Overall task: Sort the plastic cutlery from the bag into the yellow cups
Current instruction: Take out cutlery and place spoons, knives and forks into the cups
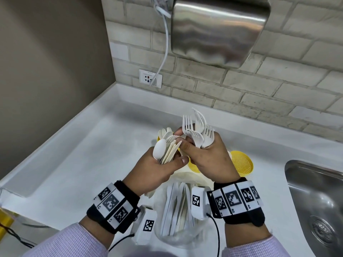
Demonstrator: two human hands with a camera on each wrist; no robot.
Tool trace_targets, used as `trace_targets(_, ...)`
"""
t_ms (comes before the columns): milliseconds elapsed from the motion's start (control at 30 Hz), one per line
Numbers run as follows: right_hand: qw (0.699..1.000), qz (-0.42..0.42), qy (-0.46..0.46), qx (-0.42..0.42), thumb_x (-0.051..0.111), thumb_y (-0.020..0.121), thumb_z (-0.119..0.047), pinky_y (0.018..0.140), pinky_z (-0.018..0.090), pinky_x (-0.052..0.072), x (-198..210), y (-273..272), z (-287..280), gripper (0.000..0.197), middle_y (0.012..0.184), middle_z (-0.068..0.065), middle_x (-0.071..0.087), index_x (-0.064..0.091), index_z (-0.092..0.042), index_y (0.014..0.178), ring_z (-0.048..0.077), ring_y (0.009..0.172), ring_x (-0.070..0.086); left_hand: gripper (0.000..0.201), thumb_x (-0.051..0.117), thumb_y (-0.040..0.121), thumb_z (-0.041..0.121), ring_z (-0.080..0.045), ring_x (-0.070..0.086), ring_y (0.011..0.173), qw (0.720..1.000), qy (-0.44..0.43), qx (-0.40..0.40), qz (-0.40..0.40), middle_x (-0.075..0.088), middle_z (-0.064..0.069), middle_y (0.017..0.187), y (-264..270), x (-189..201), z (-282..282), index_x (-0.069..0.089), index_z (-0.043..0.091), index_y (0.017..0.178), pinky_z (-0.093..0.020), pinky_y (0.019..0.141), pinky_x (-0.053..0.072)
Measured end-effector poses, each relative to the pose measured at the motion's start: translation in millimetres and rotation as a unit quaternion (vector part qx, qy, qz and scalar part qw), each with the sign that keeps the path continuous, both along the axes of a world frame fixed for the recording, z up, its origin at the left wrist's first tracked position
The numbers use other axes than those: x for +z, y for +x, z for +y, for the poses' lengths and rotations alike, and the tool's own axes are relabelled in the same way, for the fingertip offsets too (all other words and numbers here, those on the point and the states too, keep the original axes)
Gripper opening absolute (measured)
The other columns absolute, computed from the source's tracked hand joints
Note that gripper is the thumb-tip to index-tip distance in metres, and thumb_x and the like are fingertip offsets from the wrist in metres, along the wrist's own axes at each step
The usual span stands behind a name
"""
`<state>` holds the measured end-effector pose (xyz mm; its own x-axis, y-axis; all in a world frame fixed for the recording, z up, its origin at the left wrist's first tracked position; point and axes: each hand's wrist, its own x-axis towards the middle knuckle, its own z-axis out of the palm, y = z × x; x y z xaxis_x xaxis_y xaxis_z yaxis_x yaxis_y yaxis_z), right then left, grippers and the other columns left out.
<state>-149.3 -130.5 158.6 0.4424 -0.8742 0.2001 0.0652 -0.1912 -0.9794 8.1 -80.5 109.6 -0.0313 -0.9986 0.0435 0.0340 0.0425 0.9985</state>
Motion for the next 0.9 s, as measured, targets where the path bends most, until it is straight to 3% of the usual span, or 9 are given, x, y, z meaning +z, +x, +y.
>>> trace_targets(100, 0.999, 0.001, -0.022, -0.028, 0.065, 0.096, 0.001, 0.054, 0.009, 0.043, -3, 1, -1, 0.009, 0.066, -0.012, 0.067, 0.068, 0.005, 0.103, 0.001, 0.053, 0.06, 0.04, 0.076, 0.083, 0.041, -0.02, 0.034, 0.051, 1.0, 0.006, -0.005, -0.011, 0.042, -0.007, 0.064, 1, 0, -1, 0.063, 0.007, 0.099, -0.026, 0.051, 0.033)
trace_targets(167, 0.997, -0.003, -0.041, -0.059, 0.066, 0.096, -0.002, 0.055, 0.009, 0.043, -3, 1, -3, 0.006, 0.067, -0.012, 0.066, 0.068, -0.001, 0.101, 0.0, 0.053, 0.059, 0.028, 0.074, 0.086, 0.038, -0.017, 0.035, 0.049, 1.0, 0.009, -0.004, -0.019, 0.041, 0.001, 0.058, 1, 0, -1, 0.059, 0.017, 0.075, -0.025, 0.05, 0.033)
trace_targets(233, 0.994, -0.018, -0.063, -0.084, 0.065, 0.097, -0.003, 0.056, 0.011, 0.042, 0, 0, -4, 0.004, 0.065, -0.014, 0.062, 0.067, -0.007, 0.097, -0.001, 0.051, 0.055, 0.027, 0.073, 0.088, 0.038, -0.016, 0.034, 0.049, 1.0, 0.012, -0.004, -0.023, 0.041, 0.004, 0.057, 1, 1, 0, 0.058, 0.026, 0.069, -0.025, 0.05, 0.033)
trace_targets(400, 0.989, -0.076, -0.044, -0.12, 0.063, 0.099, -0.012, 0.056, 0.019, 0.038, 2, -3, -9, 0.007, 0.059, -0.018, 0.054, 0.064, -0.013, 0.092, 0.0, 0.051, 0.048, 0.028, 0.069, 0.09, 0.04, -0.016, 0.029, 0.049, 1.0, 0.015, -0.01, -0.015, 0.036, 0.007, 0.056, -1, 4, 3, 0.058, 0.028, 0.068, -0.023, 0.048, 0.03)
trace_targets(533, 0.989, -0.118, 0.007, -0.083, 0.069, 0.093, -0.008, 0.044, 0.021, 0.028, 5, 0, -1, 0.01, 0.06, -0.001, 0.046, 0.06, -0.011, 0.089, 0.012, 0.043, 0.031, 0.028, 0.067, 0.091, 0.041, -0.014, 0.031, 0.049, 0.999, 0.012, -0.017, -0.028, 0.037, 0.009, 0.055, -2, 5, 4, 0.057, 0.026, 0.07, -0.023, 0.047, 0.031)
trace_targets(633, 0.988, -0.137, 0.038, -0.061, 0.071, 0.085, -0.01, 0.042, 0.021, 0.027, 11, 2, 4, 0.016, 0.062, -0.002, 0.048, 0.056, -0.015, 0.083, 0.011, 0.043, 0.033, 0.025, 0.067, 0.092, 0.039, -0.009, 0.035, 0.046, 0.999, 0.001, -0.031, -0.038, 0.039, 0.013, 0.055, -3, 5, 6, 0.057, 0.032, 0.07, -0.018, 0.047, 0.033)
trace_targets(733, 0.986, -0.15, 0.061, -0.05, 0.069, 0.089, -0.002, 0.04, 0.02, 0.031, 12, 1, 2, 0.024, 0.06, -0.001, 0.046, 0.052, -0.015, 0.079, 0.009, 0.041, 0.037, 0.024, 0.066, 0.093, 0.039, -0.006, 0.036, 0.045, 0.998, -0.008, -0.04, -0.048, 0.041, 0.014, 0.054, -4, 8, 8, 0.058, 0.033, 0.071, -0.016, 0.048, 0.033)
trace_targets(833, 0.985, -0.143, 0.064, -0.079, 0.069, 0.09, -0.013, 0.04, 0.022, 0.031, 9, 1, 1, 0.017, 0.067, 0.014, 0.04, 0.054, -0.015, 0.081, 0.013, 0.038, 0.031, 0.024, 0.066, 0.091, 0.04, -0.004, 0.037, 0.044, 0.998, -0.009, -0.032, -0.055, 0.041, 0.014, 0.052, -4, 11, 8, 0.057, 0.023, 0.077, -0.014, 0.047, 0.034)
trace_targets(900, 0.981, -0.154, 0.064, -0.1, 0.064, 0.09, -0.017, 0.041, 0.025, 0.035, 9, 0, 0, 0.012, 0.078, 0.019, 0.048, 0.056, -0.009, 0.086, 0.016, 0.039, 0.033, 0.029, 0.066, 0.09, 0.041, -0.005, 0.037, 0.045, 0.998, -0.008, -0.027, -0.056, 0.041, 0.014, 0.053, -3, 10, 8, 0.058, 0.013, 0.084, -0.014, 0.047, 0.033)
